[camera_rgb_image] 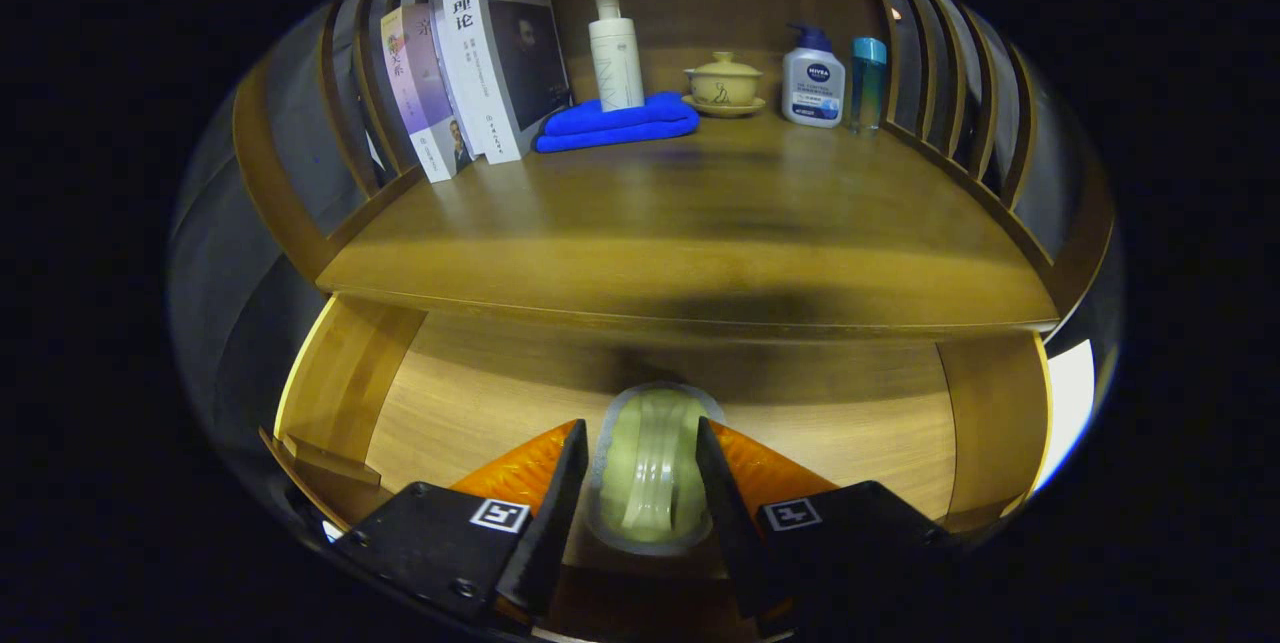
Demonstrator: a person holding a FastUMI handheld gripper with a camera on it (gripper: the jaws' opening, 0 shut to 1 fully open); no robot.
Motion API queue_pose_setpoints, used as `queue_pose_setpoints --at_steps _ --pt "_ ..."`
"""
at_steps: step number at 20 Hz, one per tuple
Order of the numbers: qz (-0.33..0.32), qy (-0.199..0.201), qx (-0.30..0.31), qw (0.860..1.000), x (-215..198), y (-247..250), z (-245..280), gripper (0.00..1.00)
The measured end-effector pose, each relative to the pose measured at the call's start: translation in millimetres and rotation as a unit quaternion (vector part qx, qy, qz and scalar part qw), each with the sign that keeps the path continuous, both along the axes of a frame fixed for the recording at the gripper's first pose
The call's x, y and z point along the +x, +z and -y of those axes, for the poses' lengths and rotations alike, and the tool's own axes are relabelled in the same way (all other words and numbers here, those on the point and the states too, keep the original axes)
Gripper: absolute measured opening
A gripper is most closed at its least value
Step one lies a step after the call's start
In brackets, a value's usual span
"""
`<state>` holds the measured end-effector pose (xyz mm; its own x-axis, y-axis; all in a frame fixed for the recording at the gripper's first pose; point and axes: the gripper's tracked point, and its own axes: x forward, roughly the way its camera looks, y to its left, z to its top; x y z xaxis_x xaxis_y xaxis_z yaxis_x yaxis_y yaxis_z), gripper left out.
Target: Pull open the drawer, take out the items inside it, and place them on the countertop above the cabinet.
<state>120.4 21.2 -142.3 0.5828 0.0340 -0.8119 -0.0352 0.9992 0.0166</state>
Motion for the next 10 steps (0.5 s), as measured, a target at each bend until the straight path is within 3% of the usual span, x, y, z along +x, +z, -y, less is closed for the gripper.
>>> queue_pose_setpoints --at_steps 1,6,10 --pt "-0.005 0.0 -0.004 1.0 0 -1 2 0.67" --pt "-0.02 0.002 -0.004 1.0 -4 -10 2 0.67" --pt "-0.034 -0.003 0.013 0.999 -10 -20 -2 0.43"
